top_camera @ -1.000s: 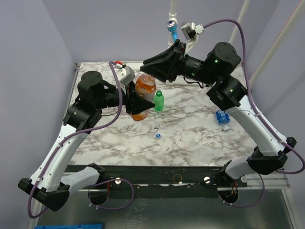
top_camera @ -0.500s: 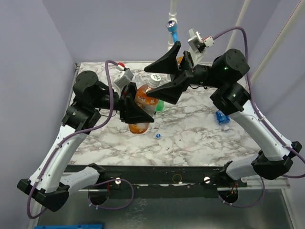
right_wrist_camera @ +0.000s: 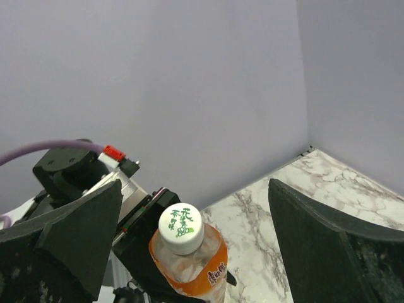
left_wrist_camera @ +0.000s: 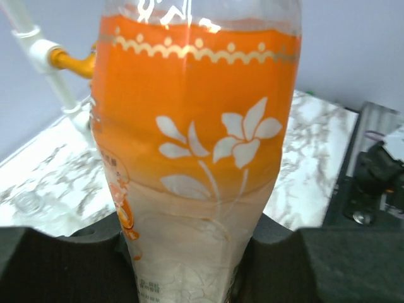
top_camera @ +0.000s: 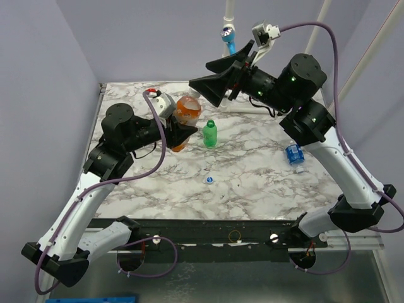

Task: Unscrew the bottle caps
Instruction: Unscrew the bottle cap from the plastic bottle.

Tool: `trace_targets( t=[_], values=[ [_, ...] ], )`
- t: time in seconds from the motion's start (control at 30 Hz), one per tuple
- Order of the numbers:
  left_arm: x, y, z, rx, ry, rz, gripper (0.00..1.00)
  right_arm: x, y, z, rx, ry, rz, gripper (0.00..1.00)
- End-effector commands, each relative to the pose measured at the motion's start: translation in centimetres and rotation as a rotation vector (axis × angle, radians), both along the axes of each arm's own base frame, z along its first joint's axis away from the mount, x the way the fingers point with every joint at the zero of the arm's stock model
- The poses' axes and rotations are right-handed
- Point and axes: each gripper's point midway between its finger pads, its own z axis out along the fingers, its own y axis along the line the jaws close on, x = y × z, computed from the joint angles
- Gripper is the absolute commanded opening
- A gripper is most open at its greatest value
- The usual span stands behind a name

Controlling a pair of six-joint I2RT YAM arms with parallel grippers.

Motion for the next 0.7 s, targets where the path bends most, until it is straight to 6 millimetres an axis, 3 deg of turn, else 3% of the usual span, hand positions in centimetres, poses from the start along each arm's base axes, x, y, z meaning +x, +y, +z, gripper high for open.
trace_targets(
  t=[0.0,0.17,0.43,0.63,0.67],
  values=[
    [2.7,1.6,-0.4,0.063,-0.064,0.158,0.0,2.8,0.6,-2.2,-0.066,0.086,-0.101,1.0],
    [3.8,1.8,-0.6,0.077,-0.063,0.21,0.0,4.4,1.7,-3.7,-0.101,0.121,-0.125,0.95],
    [4.5,1.7,-0.9,0.082,-0.048,0.232,0.0,4.4,1.5,-3.5,-0.057,0.106,-0.136,0.52],
    [3.9,1.0,-0.1,0.046,-0.031,0.189,0.0,3.9,0.7,-3.1,-0.039,0.096,-0.146,0.02],
    [3.3,0.7,0.2,0.03,-0.022,0.157,0.0,3.7,0.5,-2.7,-0.03,0.086,-0.146,0.01]
  ],
)
